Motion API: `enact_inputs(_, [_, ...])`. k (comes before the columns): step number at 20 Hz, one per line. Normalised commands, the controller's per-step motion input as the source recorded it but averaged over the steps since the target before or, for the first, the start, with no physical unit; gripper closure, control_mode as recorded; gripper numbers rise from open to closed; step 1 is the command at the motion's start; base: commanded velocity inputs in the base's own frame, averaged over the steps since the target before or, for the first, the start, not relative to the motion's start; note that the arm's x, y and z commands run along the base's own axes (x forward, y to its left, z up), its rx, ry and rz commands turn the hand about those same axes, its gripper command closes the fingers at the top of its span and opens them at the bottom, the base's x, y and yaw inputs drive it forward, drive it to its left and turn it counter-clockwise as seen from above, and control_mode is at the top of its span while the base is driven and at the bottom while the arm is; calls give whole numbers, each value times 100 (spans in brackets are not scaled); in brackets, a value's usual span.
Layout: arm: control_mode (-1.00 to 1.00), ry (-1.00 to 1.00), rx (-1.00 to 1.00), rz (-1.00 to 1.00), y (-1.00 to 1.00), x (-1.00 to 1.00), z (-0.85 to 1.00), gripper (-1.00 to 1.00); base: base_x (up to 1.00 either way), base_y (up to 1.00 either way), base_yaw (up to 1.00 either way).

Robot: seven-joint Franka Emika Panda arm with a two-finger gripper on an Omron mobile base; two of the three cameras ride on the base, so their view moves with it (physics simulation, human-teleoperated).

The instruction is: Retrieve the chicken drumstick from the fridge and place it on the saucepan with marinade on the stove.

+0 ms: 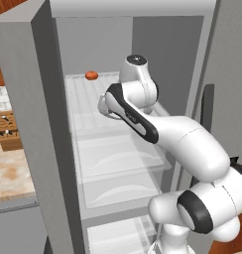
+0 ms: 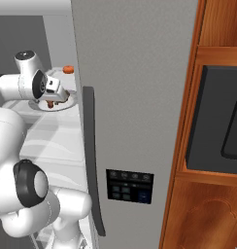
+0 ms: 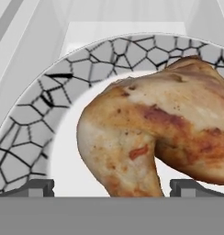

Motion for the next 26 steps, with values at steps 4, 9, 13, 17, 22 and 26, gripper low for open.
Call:
enact_inputs(4, [-100, 0, 0, 0, 0, 5, 0, -100, 0, 0, 0])
enact_inputs(9, [-100, 0, 0, 0, 0, 18, 0, -100, 0, 0, 0])
enact_inputs(13, [-100, 0, 0, 0, 0, 8, 0, -100, 0, 0, 0])
enact_inputs(17, [-100, 0, 0, 0, 0, 0, 0, -100, 0, 0, 0])
enact_inputs(22, [-100, 0, 0, 0, 0, 0, 0, -100, 0, 0, 0])
enact_inputs(26, [-100, 0, 0, 0, 0, 0, 0, -100, 0, 0, 0])
